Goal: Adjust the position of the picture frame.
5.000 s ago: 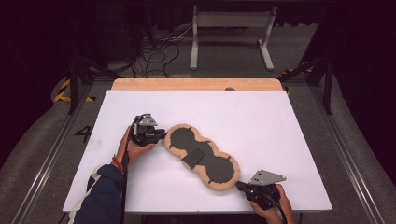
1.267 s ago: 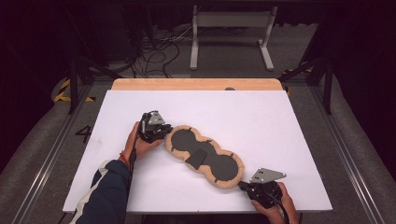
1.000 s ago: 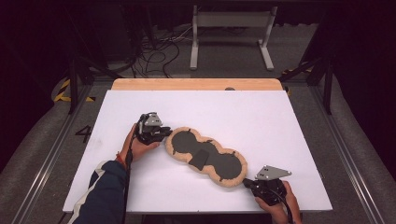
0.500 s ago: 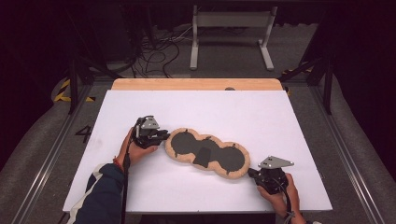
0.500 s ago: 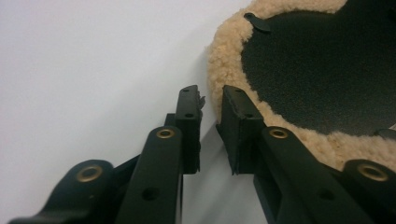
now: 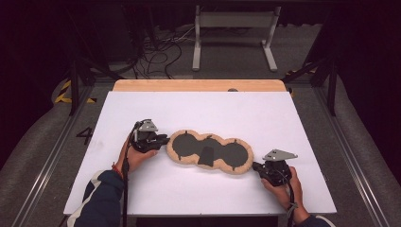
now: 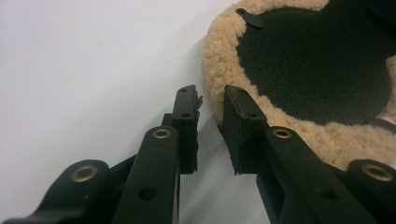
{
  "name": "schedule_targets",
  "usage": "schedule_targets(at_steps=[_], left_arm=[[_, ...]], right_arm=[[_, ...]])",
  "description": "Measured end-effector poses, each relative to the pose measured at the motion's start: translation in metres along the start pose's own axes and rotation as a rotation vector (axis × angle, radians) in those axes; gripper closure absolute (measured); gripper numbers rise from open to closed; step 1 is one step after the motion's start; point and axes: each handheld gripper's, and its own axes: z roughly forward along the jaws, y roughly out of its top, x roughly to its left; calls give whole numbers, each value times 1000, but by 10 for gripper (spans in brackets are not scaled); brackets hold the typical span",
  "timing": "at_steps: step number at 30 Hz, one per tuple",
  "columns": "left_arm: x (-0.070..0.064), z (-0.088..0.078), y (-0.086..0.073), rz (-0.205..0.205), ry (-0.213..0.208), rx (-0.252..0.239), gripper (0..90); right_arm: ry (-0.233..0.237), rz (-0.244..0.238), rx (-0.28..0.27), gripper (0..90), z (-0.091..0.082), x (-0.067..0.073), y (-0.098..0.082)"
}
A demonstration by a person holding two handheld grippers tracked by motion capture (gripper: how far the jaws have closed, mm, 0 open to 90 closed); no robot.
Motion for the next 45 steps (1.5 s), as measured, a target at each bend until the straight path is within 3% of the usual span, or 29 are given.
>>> schedule_targets(at_steps=[11, 15, 22, 26, 32, 39, 40, 45], left_arm=[[-4, -4, -5, 4, 5, 11, 753], [-6, -5, -6, 23, 17, 14, 743], [-6, -6, -7, 3, 9, 8, 739], [-9, -6, -6, 17, 32, 15, 739], [-10, -7, -5, 20, 70, 13, 657], [-14, -9, -3, 41, 88, -3, 655], [-14, -10, -3, 30, 81, -1, 637], [-20, -29, -8, 49, 83, -28, 612]], right_arm=[[0, 16, -9, 900, 7, -11, 6], [3, 13, -12, 900, 10, -16, 9], [1, 13, -14, 900, 13, -19, 11], [4, 3, -17, 900, 14, -21, 12], [4, 4, -30, 900, 14, -20, 10], [29, 10, -37, 879, 13, -24, 9], [30, 11, -35, 871, 13, -25, 9], [26, 23, -43, 816, 10, -28, 8]])
